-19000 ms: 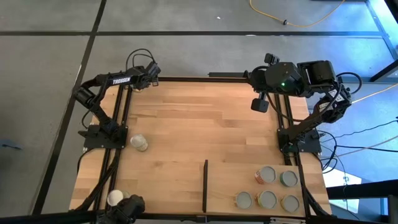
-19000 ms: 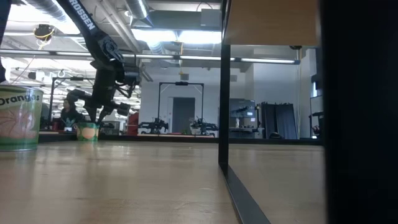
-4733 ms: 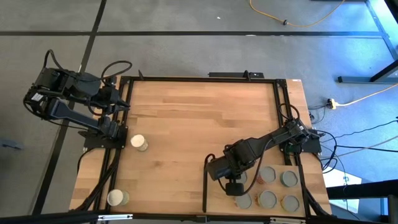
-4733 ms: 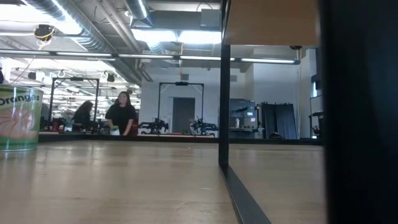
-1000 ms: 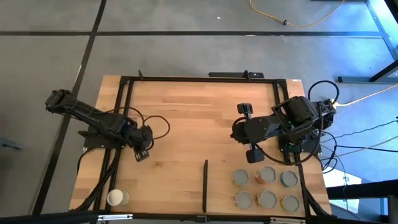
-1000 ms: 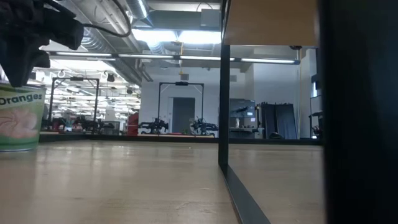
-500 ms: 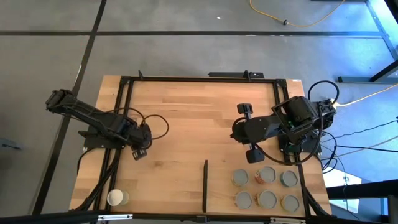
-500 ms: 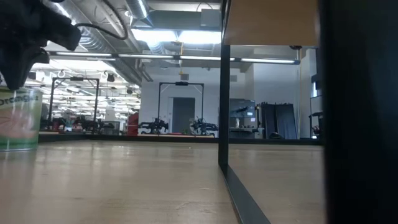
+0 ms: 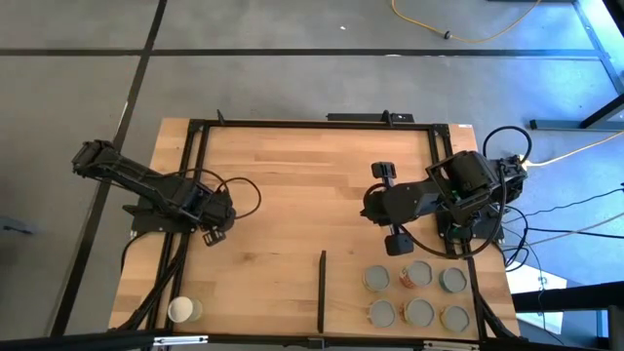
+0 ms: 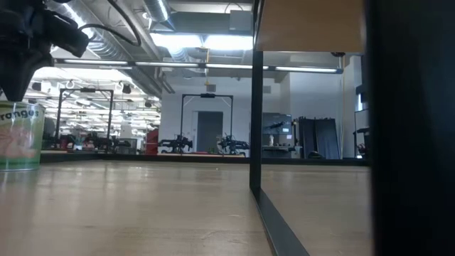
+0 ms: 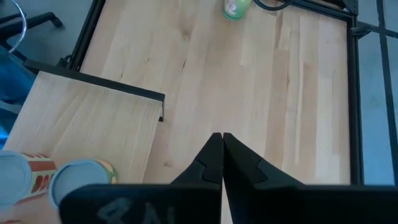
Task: Pick and place cans onto a shelf
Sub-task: Put the canned oranges on the shelf
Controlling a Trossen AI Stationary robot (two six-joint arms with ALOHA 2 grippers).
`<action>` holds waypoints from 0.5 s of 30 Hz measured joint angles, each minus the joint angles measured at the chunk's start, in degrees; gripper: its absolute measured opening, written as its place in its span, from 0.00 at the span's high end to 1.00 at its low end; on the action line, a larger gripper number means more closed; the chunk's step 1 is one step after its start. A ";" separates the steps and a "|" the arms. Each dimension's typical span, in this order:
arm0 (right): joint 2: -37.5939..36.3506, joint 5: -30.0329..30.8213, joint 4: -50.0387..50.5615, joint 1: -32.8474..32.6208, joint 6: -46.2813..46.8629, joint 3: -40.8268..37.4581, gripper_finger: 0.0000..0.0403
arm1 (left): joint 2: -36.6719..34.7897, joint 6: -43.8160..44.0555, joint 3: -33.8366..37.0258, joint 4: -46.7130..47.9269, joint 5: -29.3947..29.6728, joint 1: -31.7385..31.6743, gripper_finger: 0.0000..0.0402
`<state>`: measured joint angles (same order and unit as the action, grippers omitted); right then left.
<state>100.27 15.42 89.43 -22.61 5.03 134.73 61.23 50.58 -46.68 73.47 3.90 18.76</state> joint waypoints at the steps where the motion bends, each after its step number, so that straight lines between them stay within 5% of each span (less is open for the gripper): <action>1: 0.00 0.00 -0.01 0.00 0.68 -0.01 0.99 | 0.00 -0.02 0.00 0.00 0.09 0.00 0.87; 15: 0.00 0.00 -0.02 0.00 2.35 0.00 0.99 | -0.17 0.48 3.06 -0.46 1.30 0.02 0.87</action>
<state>100.27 15.42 89.41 -22.61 7.38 134.73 61.06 51.06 -43.62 73.01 5.20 18.79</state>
